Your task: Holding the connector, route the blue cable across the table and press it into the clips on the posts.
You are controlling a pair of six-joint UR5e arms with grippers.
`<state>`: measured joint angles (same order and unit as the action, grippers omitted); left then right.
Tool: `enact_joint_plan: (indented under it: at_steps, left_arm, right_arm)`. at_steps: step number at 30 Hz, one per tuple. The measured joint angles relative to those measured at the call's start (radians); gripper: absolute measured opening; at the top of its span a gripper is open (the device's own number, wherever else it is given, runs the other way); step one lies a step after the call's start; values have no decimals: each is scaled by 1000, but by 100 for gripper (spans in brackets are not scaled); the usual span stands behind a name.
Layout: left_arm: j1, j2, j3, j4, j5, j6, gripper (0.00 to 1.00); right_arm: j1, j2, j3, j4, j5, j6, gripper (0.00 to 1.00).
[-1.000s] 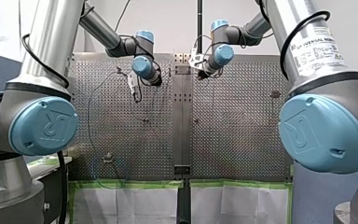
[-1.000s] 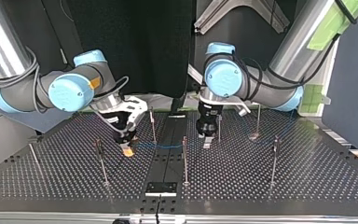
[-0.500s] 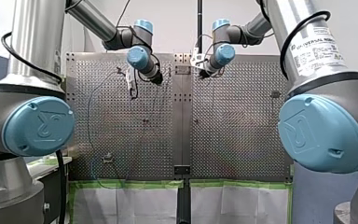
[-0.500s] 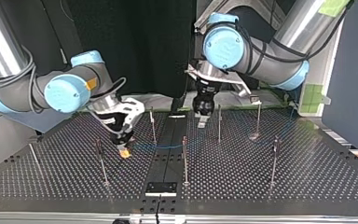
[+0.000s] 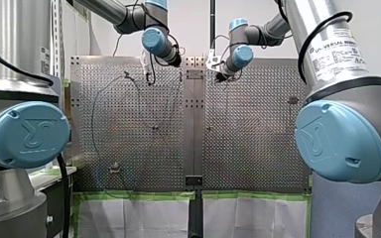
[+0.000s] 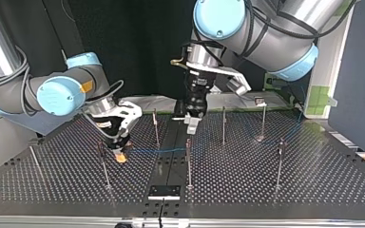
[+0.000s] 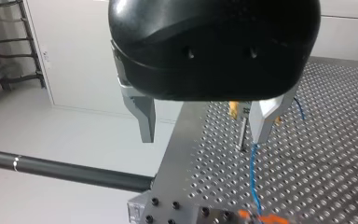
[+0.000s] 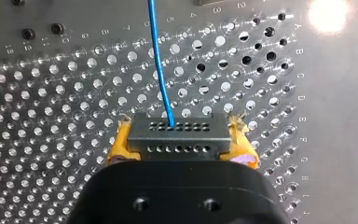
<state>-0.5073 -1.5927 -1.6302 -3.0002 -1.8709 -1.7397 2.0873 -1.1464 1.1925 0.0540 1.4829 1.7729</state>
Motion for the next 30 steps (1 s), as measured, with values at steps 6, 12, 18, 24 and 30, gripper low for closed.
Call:
enact_joint_plan:
  at_steps: [6,12,18,24,30]
  left_arm:
    - [-53,-20,24,-3,-14,9,99]
    - [-95,-76,80,-3,-16,19,99]
    - [-101,-135,137,-16,-35,20,99]
    - [-95,-181,184,-55,-72,36,99]
    - [-91,-229,231,-77,-95,47,99]
  right_arm:
    - [-2,-1,0,0,0,0,0]
    - [-8,-4,0,0,1,2,0]
    - [-12,-5,0,0,0,2,0]
    - [-12,-5,0,0,0,2,0]
    - [-12,-5,0,0,0,2,0]
